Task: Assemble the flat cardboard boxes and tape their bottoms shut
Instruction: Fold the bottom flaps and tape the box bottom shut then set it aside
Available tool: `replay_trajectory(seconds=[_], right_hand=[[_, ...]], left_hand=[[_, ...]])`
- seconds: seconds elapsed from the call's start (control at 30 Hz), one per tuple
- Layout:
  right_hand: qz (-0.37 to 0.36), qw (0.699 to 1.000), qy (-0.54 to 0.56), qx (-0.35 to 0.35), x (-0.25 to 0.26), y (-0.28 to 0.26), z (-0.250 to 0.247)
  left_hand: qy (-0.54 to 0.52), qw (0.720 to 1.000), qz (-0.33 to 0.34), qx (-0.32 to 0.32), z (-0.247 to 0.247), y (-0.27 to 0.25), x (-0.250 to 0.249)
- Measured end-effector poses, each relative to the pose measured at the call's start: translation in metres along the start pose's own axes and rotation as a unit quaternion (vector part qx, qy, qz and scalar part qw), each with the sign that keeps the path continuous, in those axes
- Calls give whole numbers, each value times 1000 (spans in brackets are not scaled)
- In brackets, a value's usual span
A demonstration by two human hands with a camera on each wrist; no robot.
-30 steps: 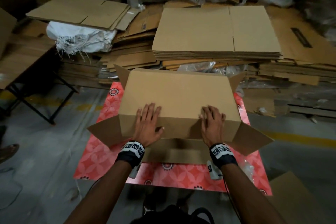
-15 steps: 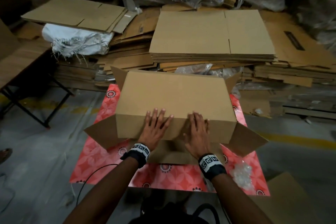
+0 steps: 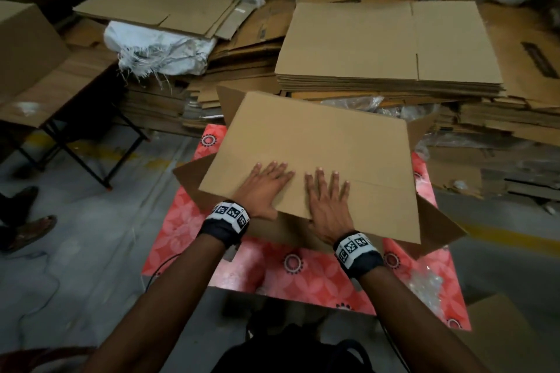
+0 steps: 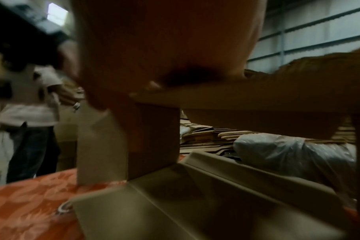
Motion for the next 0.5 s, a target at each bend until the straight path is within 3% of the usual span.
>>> replay_trajectory(seconds=[0.13, 0.23, 0.33, 0.4, 0.5], right_hand=[[-7, 1000, 17, 17, -1, 14, -21], [-24, 999, 34, 23, -7, 29, -40], [-36, 998, 45, 34, -9, 39, -51], [-38, 997, 51, 42, -7, 41, -54], [-47, 995, 76, 31, -4, 41, -61]], left_hand=[[-128, 987, -78, -66, -17, -27, 47], [-82, 963, -217, -139, -22, -54, 97], [-7, 945, -309, -103, -22, -65, 133], [-68, 930, -345, -104, -20, -71, 153], [-205, 888, -366, -186, -16, -83, 178]])
Point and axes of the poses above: each hand's wrist, its own y-axis towards the middle knuckle, its own z-axis out of the palm, x = y × z, the point moved 5 cm from there along y, towards the middle knuckle, and after that the axes turned 3 degrees about z, right-handed, at the moved point
